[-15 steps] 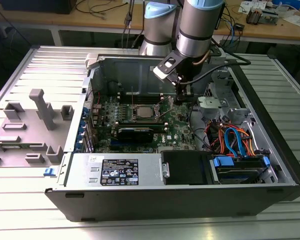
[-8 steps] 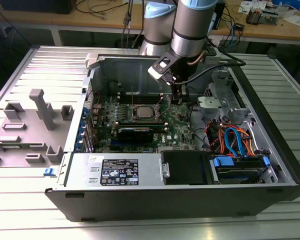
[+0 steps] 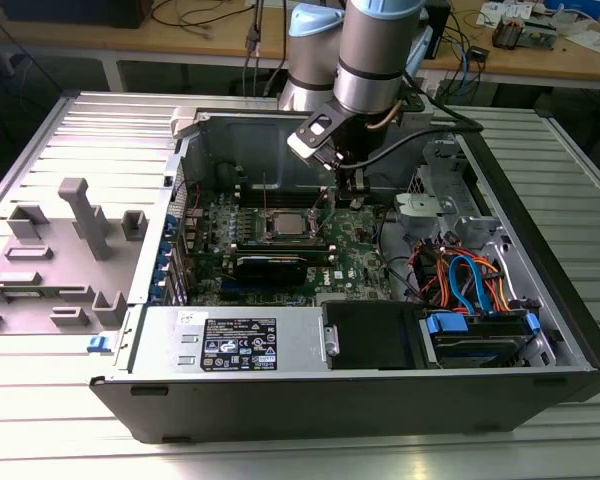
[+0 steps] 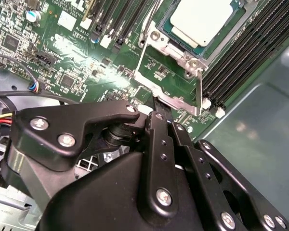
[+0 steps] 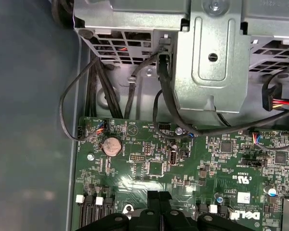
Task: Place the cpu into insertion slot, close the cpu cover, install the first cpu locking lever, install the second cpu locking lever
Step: 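Close the cpu cover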
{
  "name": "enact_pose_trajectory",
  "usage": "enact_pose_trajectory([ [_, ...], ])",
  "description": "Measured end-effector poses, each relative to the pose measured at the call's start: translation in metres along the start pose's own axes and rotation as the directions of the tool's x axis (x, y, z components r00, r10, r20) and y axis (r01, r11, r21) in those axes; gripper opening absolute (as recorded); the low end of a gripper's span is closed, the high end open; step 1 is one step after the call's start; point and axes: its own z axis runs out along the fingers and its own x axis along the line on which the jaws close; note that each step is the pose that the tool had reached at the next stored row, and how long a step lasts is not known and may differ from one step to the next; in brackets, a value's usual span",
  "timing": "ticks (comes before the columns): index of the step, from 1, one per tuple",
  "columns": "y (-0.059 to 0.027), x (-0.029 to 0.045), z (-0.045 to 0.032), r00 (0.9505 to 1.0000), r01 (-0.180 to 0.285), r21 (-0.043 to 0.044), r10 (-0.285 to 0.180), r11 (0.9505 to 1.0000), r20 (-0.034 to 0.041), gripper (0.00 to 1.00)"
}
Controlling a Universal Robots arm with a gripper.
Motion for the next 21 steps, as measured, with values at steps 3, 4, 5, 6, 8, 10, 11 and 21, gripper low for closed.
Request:
enact_pose_trajectory([
  [3,-0.0026,0.0002,0.0000,1.0000,0.000,0.0000,0.000,1.0000,0.0000,0.11],
  [4,-0.0027,0.0002,0.0000,1.0000,0.000,0.0000,0.000,1.0000,0.0000,0.11],
  [5,-0.0027,0.0002,0.0000,1.0000,0.000,0.0000,0.000,1.0000,0.0000,0.11],
  [6,-0.0028,0.0002,0.0000,1.0000,0.000,0.0000,0.000,1.0000,0.0000,0.11],
  [8,-0.0028,0.0002,0.0000,1.0000,0.000,0.0000,0.000,1.0000,0.0000,0.11],
  [10,-0.0030,0.0002,0.0000,1.0000,0.000,0.0000,0.000,1.0000,-0.0001,0.11],
  [11,-0.0031,0.0002,0.0000,1.0000,0.000,0.0000,0.000,1.0000,0.0000,0.11],
  [21,-0.0105,0.0007,0.0001,1.0000,0.000,0.0000,0.000,1.0000,-0.0001,0.11],
])
